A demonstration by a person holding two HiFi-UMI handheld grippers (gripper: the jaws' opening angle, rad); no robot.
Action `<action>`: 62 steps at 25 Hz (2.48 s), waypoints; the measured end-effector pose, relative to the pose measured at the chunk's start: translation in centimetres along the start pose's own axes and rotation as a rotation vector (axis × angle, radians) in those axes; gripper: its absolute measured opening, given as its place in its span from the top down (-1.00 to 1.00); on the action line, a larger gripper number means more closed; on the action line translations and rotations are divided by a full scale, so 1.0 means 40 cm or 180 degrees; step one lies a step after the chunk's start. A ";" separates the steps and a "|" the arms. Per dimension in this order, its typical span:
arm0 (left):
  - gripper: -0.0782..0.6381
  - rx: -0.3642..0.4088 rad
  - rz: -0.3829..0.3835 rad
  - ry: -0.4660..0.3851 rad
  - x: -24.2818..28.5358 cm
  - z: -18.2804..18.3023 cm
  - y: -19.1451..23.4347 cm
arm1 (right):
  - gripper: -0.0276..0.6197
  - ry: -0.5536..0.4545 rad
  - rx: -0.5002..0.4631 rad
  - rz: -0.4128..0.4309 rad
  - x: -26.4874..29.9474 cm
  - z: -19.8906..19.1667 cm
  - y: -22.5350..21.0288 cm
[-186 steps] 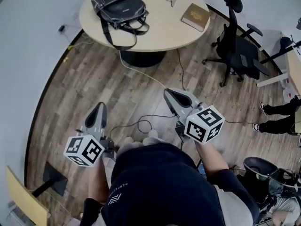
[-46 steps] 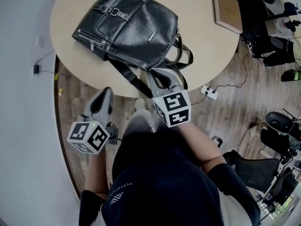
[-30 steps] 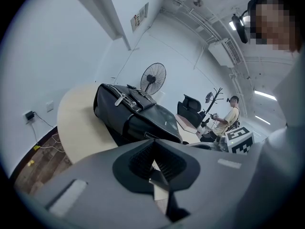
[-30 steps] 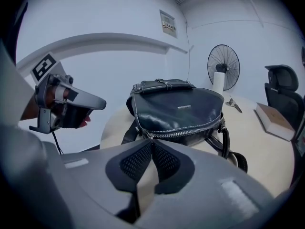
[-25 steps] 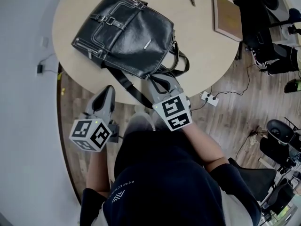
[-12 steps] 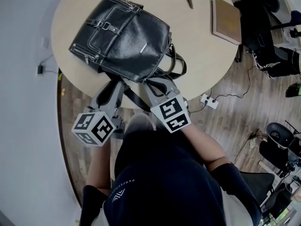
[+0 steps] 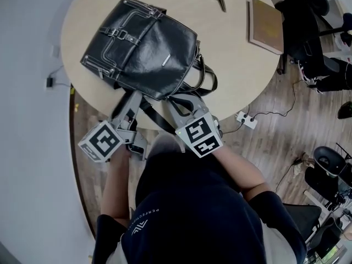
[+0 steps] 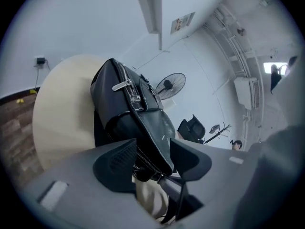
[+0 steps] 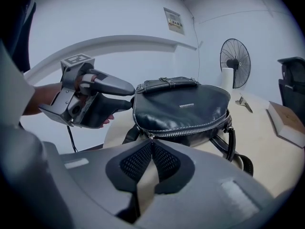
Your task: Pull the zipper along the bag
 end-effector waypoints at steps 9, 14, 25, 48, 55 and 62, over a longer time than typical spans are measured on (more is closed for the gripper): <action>-0.13 -0.0930 -0.0333 -0.0021 0.066 -0.005 -0.006 | 0.87 -0.0026 -0.0007 0.0116 0.007 -0.002 -0.010; -0.13 -0.0950 -0.0326 0.0046 0.090 -0.010 -0.009 | 0.87 -0.0049 0.0008 0.0179 0.008 -0.003 -0.011; 0.23 -0.0738 -0.0152 0.0260 0.091 -0.018 0.009 | 0.87 0.0000 -0.0066 0.0227 -0.002 0.006 -0.019; 0.49 -0.0386 0.0177 0.0346 0.076 0.002 0.025 | 0.87 0.0140 -0.0146 0.0074 -0.048 0.021 -0.078; 0.53 -0.0413 0.0146 0.0323 0.075 0.003 0.025 | 0.87 0.0154 -0.0207 0.0051 -0.057 0.028 -0.098; 0.55 -0.0484 0.0135 0.0289 0.072 0.000 0.026 | 0.87 0.0144 -0.0189 0.0040 -0.056 0.029 -0.117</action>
Point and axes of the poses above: the fingertips, and each gripper's own axes: x forward along the fingers, y to its left, z out of its top, the point moved 9 cm from there along -x, backward along the fingers, and after that the axes turned 2 degrees about -x, right-handed, at the moved point
